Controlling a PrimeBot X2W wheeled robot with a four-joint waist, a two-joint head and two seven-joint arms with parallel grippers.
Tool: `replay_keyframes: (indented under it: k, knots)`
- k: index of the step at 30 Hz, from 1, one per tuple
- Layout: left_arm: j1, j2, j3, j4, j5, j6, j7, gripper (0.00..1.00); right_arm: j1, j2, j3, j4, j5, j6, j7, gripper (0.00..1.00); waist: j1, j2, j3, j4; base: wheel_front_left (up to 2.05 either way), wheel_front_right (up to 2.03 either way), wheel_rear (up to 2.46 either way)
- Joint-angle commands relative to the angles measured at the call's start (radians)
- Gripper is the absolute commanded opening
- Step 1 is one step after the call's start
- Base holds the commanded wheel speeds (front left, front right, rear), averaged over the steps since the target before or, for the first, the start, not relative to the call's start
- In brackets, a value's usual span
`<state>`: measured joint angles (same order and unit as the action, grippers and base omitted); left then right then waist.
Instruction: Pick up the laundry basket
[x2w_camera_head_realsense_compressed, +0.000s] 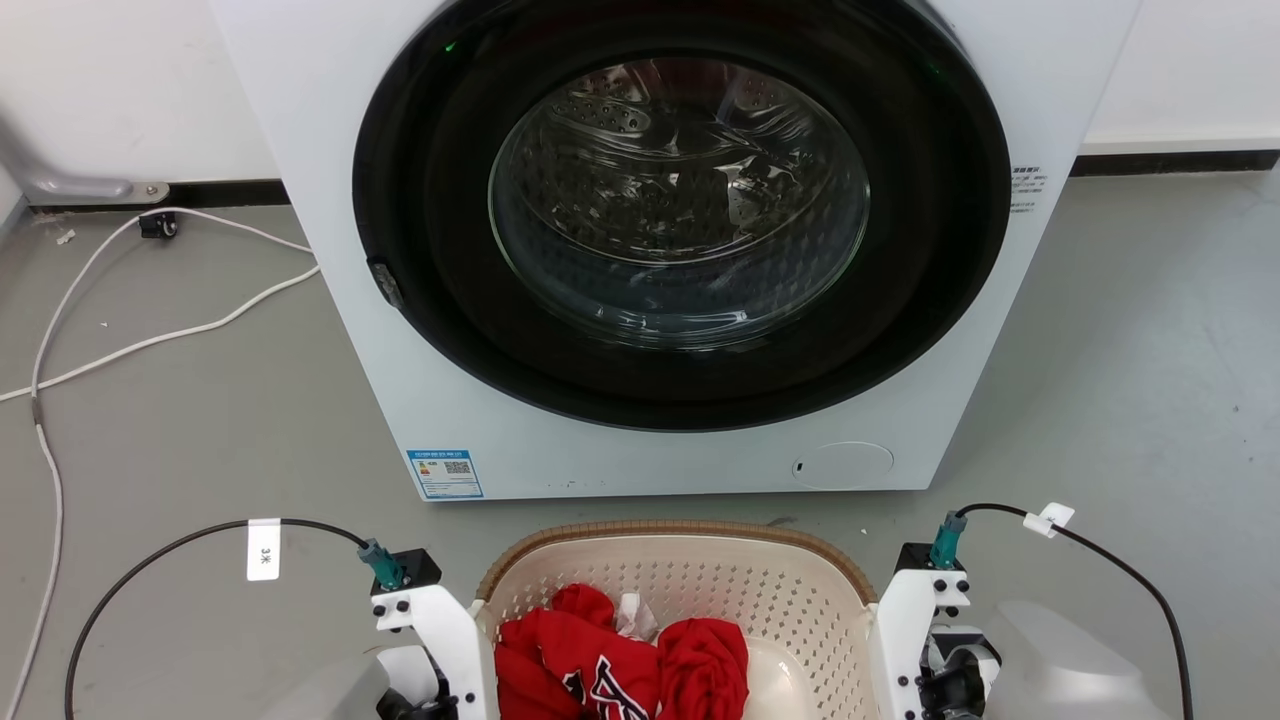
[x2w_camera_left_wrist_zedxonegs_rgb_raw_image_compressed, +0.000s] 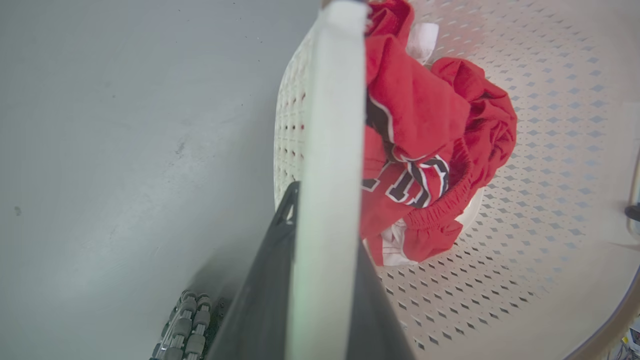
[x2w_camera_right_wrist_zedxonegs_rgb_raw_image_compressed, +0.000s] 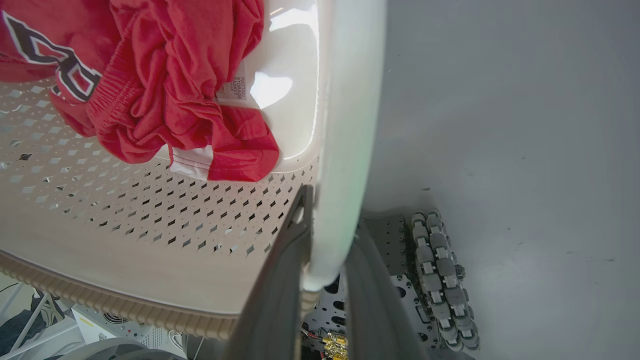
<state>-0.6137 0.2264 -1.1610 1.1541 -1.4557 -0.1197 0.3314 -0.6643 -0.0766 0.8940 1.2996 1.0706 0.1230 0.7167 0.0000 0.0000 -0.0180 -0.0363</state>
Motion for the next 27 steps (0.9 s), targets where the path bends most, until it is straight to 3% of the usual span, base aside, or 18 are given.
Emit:
replay_keyframes:
  k: [1, 27]
  knots:
    - [0.002, -0.05, 0.0, -0.039, -0.012, -0.02, -0.002, 0.0, 0.014, 0.049, -0.002, -0.021, 0.018, 0.014, 0.003, 0.0, 0.0, 0.0, 0.001, 0.0, 0.0, 0.0, 0.0]
    - [0.007, -0.045, -0.013, -0.04, -0.025, -0.02, -0.009, 0.0, 0.024, 0.049, -0.001, -0.021, 0.025, 0.014, 0.005, 0.0, 0.0, 0.0, -0.004, 0.0, 0.0, 0.0, 0.0]
